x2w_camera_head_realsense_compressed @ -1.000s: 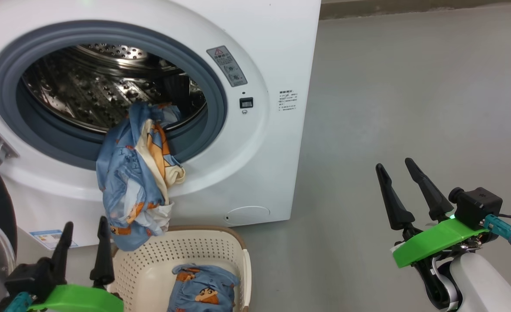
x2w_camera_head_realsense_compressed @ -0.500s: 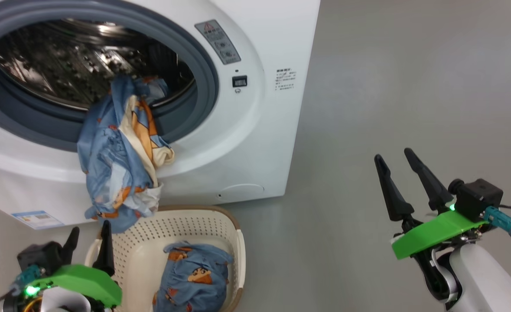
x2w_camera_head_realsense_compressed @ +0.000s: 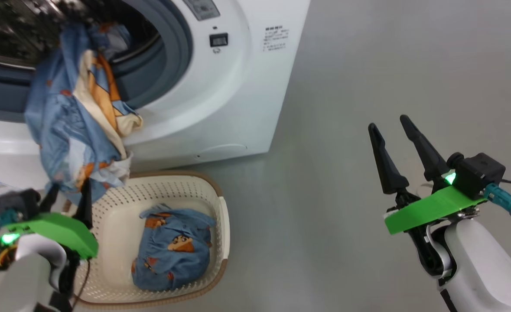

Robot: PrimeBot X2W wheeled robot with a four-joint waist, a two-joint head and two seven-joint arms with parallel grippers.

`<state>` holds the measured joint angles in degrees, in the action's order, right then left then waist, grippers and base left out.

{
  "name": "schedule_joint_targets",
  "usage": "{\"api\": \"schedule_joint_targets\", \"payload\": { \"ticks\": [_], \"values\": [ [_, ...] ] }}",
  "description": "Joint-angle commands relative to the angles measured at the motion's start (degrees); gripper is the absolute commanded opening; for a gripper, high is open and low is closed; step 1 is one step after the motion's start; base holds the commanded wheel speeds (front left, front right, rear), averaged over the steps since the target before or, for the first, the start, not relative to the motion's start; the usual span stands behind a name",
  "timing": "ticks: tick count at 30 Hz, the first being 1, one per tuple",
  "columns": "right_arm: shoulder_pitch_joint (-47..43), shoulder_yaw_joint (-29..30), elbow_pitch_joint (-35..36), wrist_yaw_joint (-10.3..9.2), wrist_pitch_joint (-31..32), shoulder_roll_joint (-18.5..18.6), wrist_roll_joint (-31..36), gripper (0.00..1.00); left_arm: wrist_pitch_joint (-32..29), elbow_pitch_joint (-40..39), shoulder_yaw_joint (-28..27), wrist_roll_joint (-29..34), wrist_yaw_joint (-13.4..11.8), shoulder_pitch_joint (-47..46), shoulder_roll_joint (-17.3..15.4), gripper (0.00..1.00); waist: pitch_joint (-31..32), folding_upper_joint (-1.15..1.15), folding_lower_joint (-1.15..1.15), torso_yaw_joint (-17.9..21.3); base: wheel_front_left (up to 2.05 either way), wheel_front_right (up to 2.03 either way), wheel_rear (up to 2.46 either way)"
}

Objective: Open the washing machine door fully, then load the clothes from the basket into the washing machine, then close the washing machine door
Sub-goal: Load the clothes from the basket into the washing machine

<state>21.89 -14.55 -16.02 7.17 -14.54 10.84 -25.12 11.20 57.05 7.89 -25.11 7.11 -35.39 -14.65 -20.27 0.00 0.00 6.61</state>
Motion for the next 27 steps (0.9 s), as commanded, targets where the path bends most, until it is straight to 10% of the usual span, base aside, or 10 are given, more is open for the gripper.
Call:
{"api": "schedule_joint_targets", "payload": {
  "ticks": [1,27],
  "values": [
    [0.98,-0.52,1.70,0.32,-0.46,-0.12,0.62,1.00,0.82,0.41,-1.12,0.19,0.22,-2.37,-3.02,1.00,-4.33,0.00,0.00,2.33,0.00,0.00,0.00],
    [3.42,1.06,4.43,0.32,-0.46,-3.62,3.40,1.00,3.54,10.87,2.55,-2.38,0.37,-19.84,-9.39,1.00,-15.65,0.00,0.00,6.58,0.00,0.00,0.00]
  ]
}}
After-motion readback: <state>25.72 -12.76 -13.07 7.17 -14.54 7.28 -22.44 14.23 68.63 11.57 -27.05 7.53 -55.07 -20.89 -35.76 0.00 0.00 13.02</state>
